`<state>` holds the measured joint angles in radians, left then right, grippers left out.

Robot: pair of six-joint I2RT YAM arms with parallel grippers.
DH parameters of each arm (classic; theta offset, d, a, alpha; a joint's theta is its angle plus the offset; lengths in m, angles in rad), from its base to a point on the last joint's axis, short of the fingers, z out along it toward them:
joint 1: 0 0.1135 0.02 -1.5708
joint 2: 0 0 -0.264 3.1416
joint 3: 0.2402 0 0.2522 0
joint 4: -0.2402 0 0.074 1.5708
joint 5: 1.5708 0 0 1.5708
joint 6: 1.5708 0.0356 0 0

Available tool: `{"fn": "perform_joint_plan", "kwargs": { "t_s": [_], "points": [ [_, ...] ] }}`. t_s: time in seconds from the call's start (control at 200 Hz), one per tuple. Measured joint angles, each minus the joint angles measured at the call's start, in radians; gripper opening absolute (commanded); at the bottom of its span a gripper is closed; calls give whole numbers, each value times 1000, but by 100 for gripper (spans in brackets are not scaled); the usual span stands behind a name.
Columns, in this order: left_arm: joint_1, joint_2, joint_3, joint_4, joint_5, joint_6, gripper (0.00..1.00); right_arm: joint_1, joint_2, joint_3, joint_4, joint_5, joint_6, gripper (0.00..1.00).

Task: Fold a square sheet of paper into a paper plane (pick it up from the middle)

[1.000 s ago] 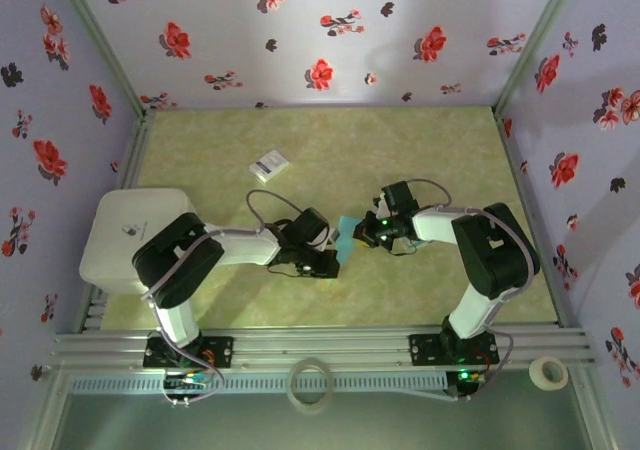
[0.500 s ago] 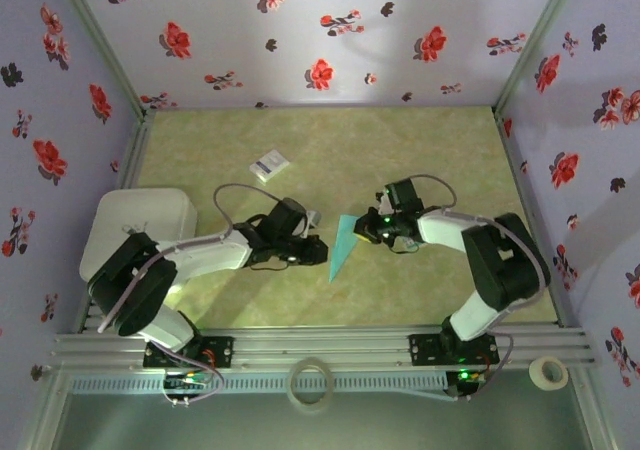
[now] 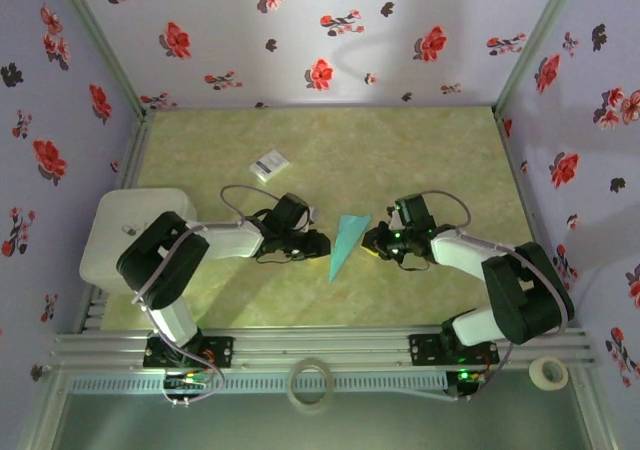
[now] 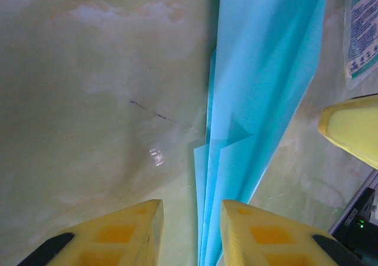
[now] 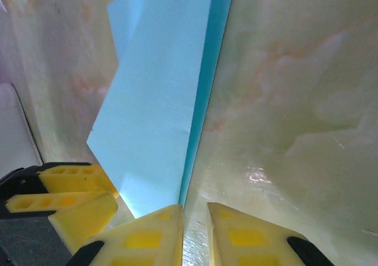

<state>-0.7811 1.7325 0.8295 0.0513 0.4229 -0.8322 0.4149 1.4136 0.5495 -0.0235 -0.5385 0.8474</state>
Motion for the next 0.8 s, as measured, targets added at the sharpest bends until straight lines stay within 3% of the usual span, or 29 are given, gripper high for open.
{"fn": "perform_joint_plan", "kwargs": {
  "t_s": [0.8],
  "points": [
    [1,101,82,-2,80,0,24,55,54,0,66,-27,44,9]
  ]
}}
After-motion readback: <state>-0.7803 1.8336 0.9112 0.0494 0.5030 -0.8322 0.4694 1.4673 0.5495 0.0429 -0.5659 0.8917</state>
